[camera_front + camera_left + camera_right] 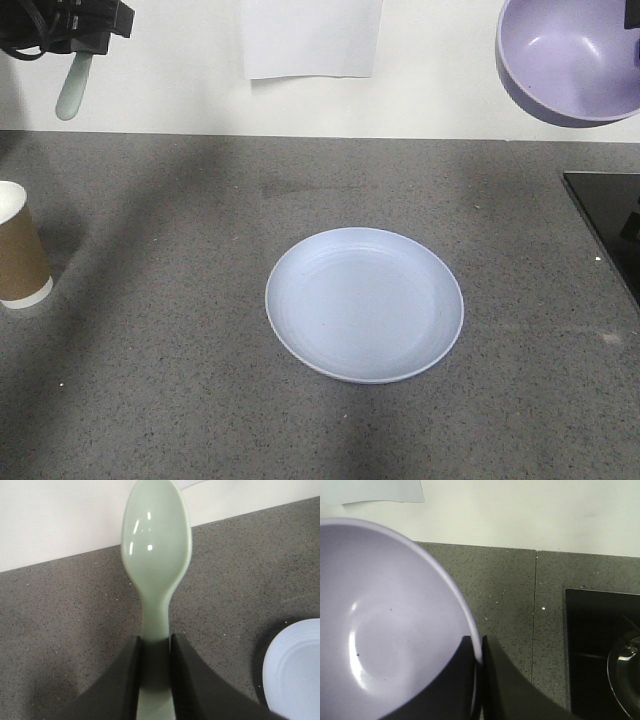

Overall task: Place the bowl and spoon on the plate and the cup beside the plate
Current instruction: 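Drive the base, holding spoon and bowl, to the counter with the blue plate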

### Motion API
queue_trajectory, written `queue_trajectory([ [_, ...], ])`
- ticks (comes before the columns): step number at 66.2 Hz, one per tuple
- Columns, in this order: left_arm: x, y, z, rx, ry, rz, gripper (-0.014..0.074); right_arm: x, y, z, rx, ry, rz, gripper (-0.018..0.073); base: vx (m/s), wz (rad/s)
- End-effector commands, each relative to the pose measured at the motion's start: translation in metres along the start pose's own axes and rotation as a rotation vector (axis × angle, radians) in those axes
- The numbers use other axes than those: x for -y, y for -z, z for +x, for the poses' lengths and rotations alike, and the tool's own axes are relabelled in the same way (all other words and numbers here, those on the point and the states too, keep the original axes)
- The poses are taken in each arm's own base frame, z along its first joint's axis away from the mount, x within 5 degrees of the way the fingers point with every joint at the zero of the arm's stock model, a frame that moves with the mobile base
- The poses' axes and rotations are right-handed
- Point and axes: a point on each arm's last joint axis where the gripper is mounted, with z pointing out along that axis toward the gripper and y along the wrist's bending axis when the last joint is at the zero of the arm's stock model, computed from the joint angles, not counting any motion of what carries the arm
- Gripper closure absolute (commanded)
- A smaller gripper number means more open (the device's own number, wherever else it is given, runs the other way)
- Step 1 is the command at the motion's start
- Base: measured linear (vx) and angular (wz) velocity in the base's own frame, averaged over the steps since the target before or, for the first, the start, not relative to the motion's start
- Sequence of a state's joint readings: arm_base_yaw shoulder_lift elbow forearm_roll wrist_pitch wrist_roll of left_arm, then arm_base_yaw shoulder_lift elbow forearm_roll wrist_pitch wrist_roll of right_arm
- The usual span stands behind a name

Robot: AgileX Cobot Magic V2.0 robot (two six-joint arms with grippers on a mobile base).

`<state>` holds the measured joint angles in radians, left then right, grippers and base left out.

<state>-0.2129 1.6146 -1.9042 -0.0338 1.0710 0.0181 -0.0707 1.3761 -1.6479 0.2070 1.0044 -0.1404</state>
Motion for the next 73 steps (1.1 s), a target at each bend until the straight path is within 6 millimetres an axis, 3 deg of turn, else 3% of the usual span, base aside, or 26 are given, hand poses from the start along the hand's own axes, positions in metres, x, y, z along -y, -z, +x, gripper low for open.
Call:
queue_trajectory([
  [1,0.0023,0.0297,-0.0130,0.139,0.001,0.008,0.0603,-0.0026,0.0209,-0.0121,0.126,0.006,0.004,0.0566,0.05,0.02],
  [73,0.0023,0.0297,-0.0130,0.139,0.001,0.008,0.0603,-0.0026,0.0210,-0.0122,0.127,0.006,0.004,0.0566,0.01,0.00],
])
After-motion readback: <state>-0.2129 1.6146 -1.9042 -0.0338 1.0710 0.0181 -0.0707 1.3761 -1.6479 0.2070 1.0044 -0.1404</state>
